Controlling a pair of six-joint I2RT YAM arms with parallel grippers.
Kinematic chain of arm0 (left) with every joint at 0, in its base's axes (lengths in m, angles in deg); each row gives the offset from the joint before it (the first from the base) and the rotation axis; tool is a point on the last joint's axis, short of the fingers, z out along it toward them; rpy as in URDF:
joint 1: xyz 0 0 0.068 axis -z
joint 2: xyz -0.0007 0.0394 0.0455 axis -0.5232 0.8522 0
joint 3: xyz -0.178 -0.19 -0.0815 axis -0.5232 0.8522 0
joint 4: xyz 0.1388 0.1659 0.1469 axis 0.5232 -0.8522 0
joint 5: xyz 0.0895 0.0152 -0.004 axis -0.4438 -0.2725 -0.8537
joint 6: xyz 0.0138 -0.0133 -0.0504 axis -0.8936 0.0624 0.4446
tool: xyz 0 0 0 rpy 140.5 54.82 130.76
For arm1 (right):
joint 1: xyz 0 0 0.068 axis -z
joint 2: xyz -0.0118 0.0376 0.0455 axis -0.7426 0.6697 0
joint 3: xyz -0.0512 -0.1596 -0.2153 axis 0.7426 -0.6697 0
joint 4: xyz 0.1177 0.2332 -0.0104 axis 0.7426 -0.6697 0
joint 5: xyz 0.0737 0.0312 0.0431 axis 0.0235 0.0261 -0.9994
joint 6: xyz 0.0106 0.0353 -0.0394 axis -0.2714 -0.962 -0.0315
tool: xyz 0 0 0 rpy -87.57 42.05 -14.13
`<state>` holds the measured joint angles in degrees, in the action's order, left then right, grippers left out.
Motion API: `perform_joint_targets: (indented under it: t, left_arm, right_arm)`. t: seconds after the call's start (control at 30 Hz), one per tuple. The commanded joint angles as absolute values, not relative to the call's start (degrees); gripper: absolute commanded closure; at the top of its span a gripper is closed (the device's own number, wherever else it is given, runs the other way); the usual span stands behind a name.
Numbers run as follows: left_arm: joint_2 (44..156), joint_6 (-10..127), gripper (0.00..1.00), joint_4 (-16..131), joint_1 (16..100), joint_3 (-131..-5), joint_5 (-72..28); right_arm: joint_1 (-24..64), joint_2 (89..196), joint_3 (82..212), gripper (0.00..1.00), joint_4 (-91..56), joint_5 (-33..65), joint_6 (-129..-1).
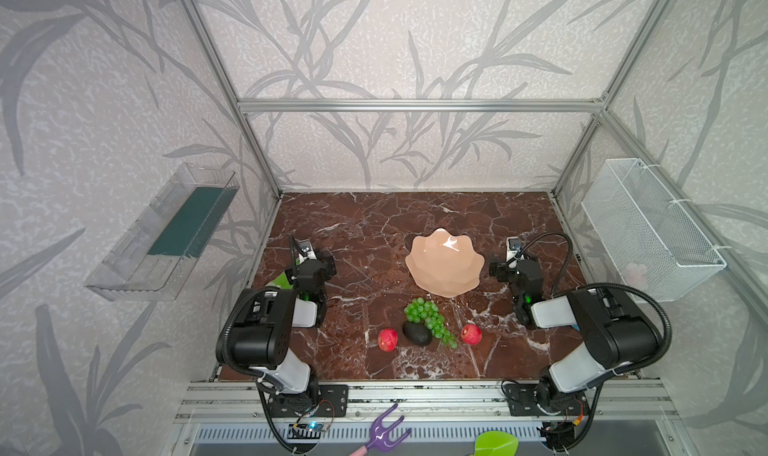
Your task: Place and organize the fake fruits in the fruit bowl
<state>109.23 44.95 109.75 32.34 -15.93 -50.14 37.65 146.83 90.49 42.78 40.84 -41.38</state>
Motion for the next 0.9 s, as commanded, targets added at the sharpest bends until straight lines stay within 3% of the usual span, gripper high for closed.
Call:
perform_joint_targets:
  t: [0.0,0.13,0.2,0.27,0.37,0.43,0.5,0.63,0.73,0.87]
  left_arm:
    - [108.25,44.77,0.01,109.31,32.6,-17.24,-49.77]
    - [105.55,42.96,0.01,106.62,32.74,-17.75,-45.98]
    - [100.09,41.56,0.01,93.75,33.38,-22.17,-43.02]
    - [95.39,45.87,0.01,76.89,33.31,-29.26,-44.66]
    - [89.6,54.56,0.01,64.09,32.89,-35.17,-47.34]
    - [85.56,60.14,0.01,61.19,32.55,-35.53,-47.73]
    - [82.06,59.48,0.01,61.08,32.08,-34.95,-44.37]
    - [77.33,55.52,0.03,55.52,31.98,-37.77,-43.3]
    - [75.72,53.18,0.03,54.18,31.91,-39.4,-44.03]
    - [73.9,54.4,0.03,53.26,31.99,-39.39,-43.58]
  right_arm:
    - [37.49,146.39,90.4,0.01,43.02,41.83,-41.36]
    - [37.15,139.12,89.06,0.01,39.38,44.05,-41.74]
    - [37.21,129.8,94.57,0.01,18.53,46.85,-46.71]
    - [37.26,123.71,101.15,0.01,1.31,42.71,-52.23]
    - [37.36,119.93,101.6,0.01,1.43,35.48,-60.26]
    - [38.35,117.47,99.75,0.01,1.27,32.49,-67.51]
    - [39.59,114.84,97.27,0.0,3.37,23.36,-67.77]
    - [38.99,109.5,101.42,0.11,-13.29,13.78,-64.16]
    - [35.59,107.04,106.88,0.17,-30.67,14.01,-60.99]
    - [25.29,106.05,113.63,0.2,-51.32,23.08,-59.15]
